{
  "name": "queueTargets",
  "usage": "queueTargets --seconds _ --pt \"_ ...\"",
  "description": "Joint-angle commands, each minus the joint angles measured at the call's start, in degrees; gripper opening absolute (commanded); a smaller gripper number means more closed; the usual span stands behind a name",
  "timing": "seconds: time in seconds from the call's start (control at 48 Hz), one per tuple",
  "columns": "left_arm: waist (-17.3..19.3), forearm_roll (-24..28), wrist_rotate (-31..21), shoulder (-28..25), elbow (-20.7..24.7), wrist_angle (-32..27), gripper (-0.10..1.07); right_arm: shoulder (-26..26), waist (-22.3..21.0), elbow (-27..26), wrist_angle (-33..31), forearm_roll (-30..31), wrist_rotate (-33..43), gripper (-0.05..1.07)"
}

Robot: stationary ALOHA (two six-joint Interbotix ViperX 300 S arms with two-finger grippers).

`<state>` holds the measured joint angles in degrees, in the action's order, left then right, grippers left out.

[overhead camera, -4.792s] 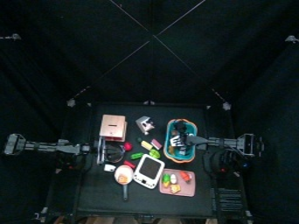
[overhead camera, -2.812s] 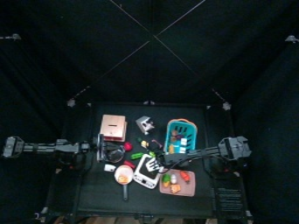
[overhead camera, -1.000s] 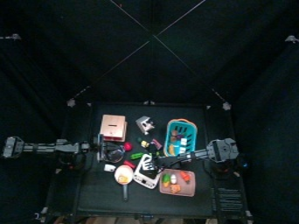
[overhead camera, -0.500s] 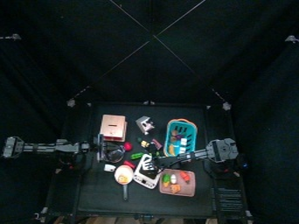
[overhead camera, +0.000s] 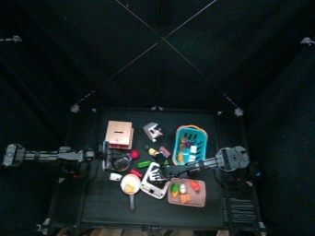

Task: Place green sushi roll on stove to cut

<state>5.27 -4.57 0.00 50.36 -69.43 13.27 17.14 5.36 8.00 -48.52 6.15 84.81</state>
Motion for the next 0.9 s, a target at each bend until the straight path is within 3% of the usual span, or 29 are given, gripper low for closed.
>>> queueTargets --seconds 0.0,0.583,0.875 --pt "0.09 -0.09 0.09 0.00 0.70 0.18 0.25 -1.14 0.09 -2.02 -0.09 -0.44 -1.14 0.96" --pt "0.09 -0.09 0.00 -0.09 0.62 0.18 0.25 -5.36 0.97 -2.99 -9.32 1.41 -2.64 0.96" --pt "0.09 -0.09 0.00 -0.09 0.70 0.18 0.25 -10.37 0.35 -3.78 -9.84 5.19 -10.99 0.96"
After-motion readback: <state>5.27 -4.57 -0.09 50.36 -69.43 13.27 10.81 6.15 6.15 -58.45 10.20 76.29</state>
